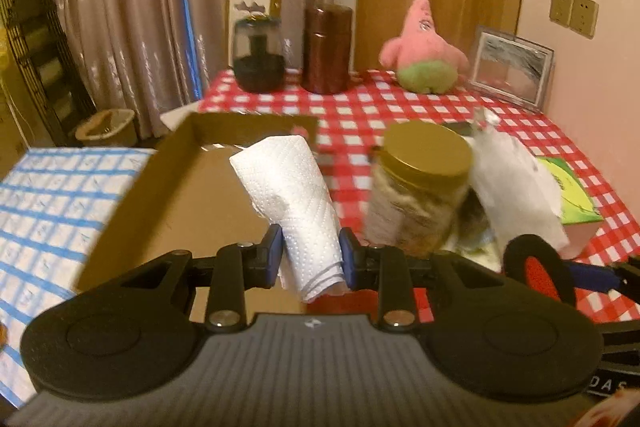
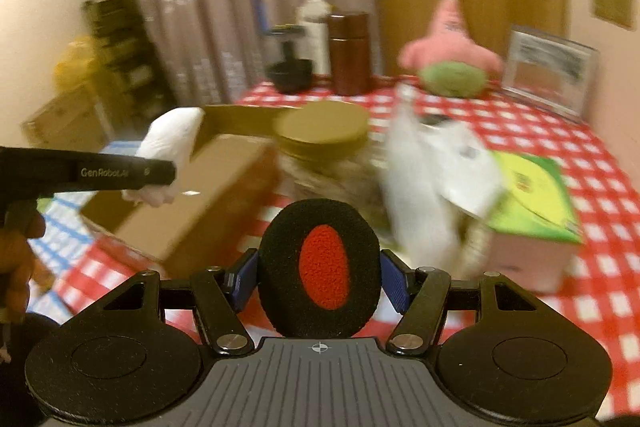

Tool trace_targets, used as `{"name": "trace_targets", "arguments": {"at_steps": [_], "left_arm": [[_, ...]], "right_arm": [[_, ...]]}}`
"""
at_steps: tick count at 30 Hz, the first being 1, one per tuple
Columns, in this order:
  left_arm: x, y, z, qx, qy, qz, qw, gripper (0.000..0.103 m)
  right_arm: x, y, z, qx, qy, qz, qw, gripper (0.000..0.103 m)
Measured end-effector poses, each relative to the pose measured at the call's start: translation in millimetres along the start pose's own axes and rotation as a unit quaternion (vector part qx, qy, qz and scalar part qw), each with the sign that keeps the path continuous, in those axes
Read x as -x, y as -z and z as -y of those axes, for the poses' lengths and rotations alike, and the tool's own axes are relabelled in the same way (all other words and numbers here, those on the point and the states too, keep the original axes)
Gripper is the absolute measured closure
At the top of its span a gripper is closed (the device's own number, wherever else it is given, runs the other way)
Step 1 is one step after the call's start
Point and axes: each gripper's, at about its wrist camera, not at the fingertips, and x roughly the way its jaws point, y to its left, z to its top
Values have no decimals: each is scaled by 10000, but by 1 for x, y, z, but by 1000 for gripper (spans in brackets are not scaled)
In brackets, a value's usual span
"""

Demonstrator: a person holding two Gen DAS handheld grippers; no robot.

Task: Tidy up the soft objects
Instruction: 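Carry the towel with the left tool into the cardboard box while the right tool drops the pad there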

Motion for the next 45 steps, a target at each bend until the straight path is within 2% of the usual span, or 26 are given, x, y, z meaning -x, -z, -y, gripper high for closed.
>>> {"name": "trace_targets", "arguments": {"at_steps": [6, 12, 20, 26, 28, 31, 36, 45], "left_arm": [[-1, -17, -61, 8, 37, -160, 9999, 76], [-17, -12, -107, -179, -114, -400, 9990, 76], [-44, 2, -138, -144, -25, -616, 9980, 74], [-60, 9, -148, -193, 129, -707, 9972, 63], [-62, 12, -149, -172, 130, -718, 9972, 59], [-62, 15, -150, -161, 97, -727, 9972, 57], [-56, 18, -152, -8, 25, -647, 9979, 54], [-18, 11, -133, 267, 56, -207, 9994, 48]], "right_arm": [[-43, -29, -43, 300, -587, -85, 9978, 39], [-97, -47, -76, 427, -988, -257, 9939, 39], [-139, -58, -92, 460, -1242, -365, 9905, 39], [-157, -63, -94, 263, -1357, -433, 9895, 36], [-159, -64, -94, 179, -1364, -466, 9894, 29], [-160, -64, -92, 86, -1417, -555, 9883, 24], [-149, -66, -89, 117, -1353, -437, 9898, 24], [-84, -63, -70, 292, -914, 162, 9953, 24]]}}
